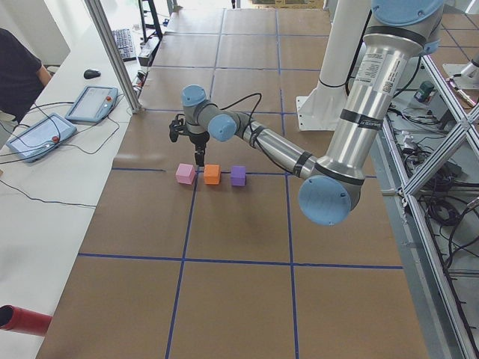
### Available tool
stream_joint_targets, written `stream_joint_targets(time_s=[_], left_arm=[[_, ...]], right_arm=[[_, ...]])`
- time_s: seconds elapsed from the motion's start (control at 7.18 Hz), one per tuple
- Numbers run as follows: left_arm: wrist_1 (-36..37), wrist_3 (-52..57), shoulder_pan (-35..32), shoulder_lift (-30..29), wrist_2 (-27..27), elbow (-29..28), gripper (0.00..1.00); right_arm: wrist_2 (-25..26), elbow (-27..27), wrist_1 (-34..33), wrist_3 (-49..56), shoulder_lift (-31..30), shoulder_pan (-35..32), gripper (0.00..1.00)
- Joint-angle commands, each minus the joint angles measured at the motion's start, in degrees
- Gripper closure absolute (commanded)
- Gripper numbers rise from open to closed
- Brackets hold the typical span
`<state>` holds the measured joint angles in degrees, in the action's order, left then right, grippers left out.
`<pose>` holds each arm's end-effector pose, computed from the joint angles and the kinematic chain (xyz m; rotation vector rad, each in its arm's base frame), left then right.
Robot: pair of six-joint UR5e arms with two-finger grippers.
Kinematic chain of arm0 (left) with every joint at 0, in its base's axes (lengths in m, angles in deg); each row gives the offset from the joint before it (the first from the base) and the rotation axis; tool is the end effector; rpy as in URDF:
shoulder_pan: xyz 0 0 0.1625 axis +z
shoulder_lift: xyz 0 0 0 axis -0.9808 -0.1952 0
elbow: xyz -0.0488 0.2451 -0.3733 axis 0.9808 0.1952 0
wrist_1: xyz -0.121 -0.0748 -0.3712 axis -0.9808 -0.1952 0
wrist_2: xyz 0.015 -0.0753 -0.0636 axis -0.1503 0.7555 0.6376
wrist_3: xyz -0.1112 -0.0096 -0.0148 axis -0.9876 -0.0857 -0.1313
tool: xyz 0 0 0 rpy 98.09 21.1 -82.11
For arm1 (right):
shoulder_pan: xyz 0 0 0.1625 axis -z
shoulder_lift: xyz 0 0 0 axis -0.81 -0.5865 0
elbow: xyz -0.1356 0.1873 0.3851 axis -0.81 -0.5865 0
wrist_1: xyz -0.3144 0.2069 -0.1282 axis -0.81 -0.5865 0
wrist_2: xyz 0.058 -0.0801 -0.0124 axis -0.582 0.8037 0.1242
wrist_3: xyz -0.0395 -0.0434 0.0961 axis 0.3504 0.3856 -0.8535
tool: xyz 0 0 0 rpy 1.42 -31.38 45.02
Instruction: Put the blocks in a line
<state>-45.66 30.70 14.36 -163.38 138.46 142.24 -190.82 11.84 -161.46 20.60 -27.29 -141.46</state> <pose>0.2000 -0.5629 0.4402 0.0751 0.8331 -0.0637 0.0359 -0.4979 0.6721 -0.0264 -0.7274 -0.1707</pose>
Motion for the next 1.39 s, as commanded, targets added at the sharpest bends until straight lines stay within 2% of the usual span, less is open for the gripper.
stream_joint_targets(time_s=[0.0, 0.28, 0.84, 0.98, 1.25], left_arm=[[3.3, 18.3, -10.1, 2.7, 1.5, -0.8, 0.00], [3.3, 34.1, -18.2, 8.8, 1.6, -1.8, 0.00], [4.0, 53.6, -28.3, 14.6, 1.7, -6.6, 0.00], [4.1, 53.8, -30.4, 16.0, 2.0, -6.1, 0.00], [4.7, 53.1, -32.8, 17.6, 6.9, -6.7, 0.00]], right_arm=[[0.0, 0.0, 0.0, 0.0, 0.0, 0.0, 0.00], [0.0, 0.0, 0.0, 0.0, 0.0, 0.0, 0.00], [0.0, 0.0, 0.0, 0.0, 0.0, 0.0, 0.00], [0.0, 0.0, 0.0, 0.0, 0.0, 0.0, 0.00], [0.0, 0.0, 0.0, 0.0, 0.0, 0.0, 0.00]])
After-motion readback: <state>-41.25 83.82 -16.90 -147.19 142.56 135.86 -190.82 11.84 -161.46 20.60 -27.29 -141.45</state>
